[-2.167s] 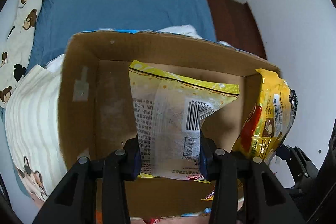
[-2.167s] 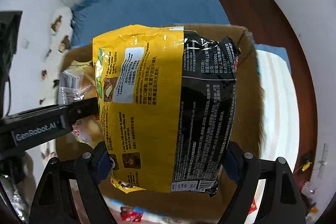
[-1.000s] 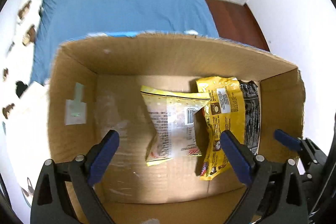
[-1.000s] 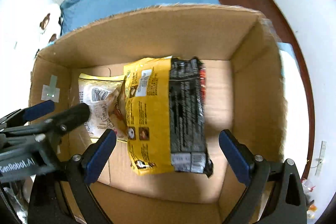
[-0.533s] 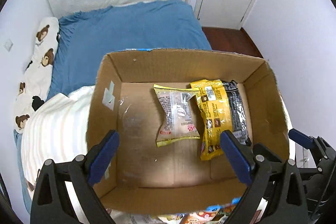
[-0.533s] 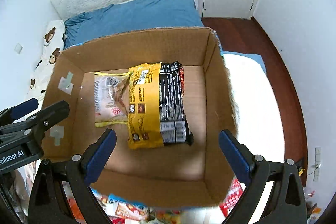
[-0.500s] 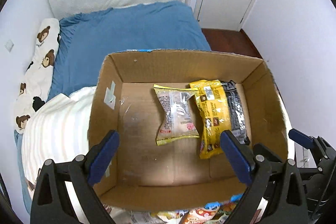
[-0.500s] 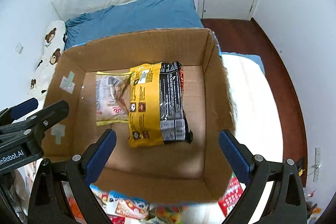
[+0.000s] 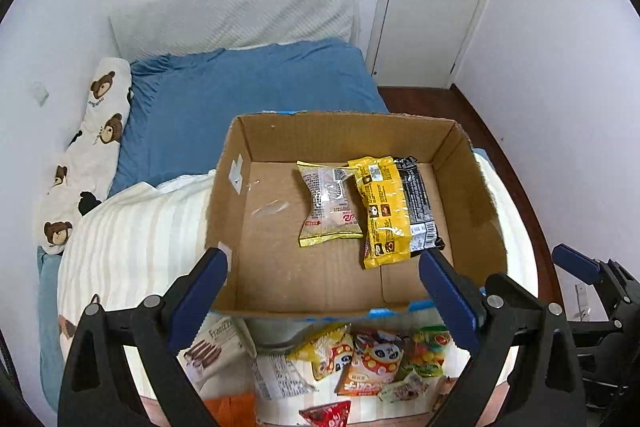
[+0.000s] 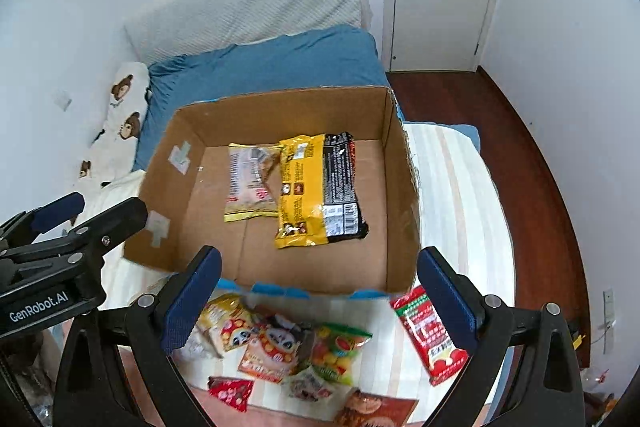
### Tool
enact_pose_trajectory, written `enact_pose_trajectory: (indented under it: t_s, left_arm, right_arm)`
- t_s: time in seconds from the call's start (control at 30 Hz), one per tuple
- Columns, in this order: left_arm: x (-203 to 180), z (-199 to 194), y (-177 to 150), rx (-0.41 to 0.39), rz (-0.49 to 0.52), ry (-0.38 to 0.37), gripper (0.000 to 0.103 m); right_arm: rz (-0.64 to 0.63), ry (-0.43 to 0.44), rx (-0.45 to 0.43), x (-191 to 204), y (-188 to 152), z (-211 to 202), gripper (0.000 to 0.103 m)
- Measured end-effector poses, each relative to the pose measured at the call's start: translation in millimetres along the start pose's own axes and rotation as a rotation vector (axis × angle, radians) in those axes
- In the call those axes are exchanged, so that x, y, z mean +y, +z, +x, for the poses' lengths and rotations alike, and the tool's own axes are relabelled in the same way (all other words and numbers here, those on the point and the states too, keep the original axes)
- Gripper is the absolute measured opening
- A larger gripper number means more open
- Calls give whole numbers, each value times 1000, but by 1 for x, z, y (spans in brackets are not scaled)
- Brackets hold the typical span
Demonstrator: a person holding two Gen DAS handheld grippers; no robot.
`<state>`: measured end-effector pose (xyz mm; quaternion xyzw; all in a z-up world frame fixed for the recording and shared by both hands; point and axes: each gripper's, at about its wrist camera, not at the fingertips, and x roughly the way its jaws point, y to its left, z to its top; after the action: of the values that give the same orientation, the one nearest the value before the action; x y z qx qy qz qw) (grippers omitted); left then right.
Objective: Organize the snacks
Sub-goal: 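Open both tools to drop the bags into the box, then grasp the orange chip bag with left tool while right grasps the panda-print bag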
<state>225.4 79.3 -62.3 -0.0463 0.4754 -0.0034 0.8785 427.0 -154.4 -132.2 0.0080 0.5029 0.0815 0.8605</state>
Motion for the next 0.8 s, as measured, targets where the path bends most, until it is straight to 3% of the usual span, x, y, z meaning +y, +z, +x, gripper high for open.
enact_pose_trajectory:
  t_s: [0.27,0.47,0.57,0.67,0.8]
  left_arm:
    - [-3,-27,-21,-23,-23,-6,98]
    - [14,-27,-65,3,-89,59,98]
    - [36,-11,-105,78,-143,124,98]
    - [71,20,-153,222,-232,167,98]
    - [112,57,-200,367,-363,185,98]
  right_arm:
    - [34,67,0,-3,-25,-30,101]
    - [123,163,121,-19,-62,0,102]
    - [183,247,216,-22,-91,33,102]
    - [186,279,281,-9,-115,70,100]
    - [159,259,343,11,-129,112,84]
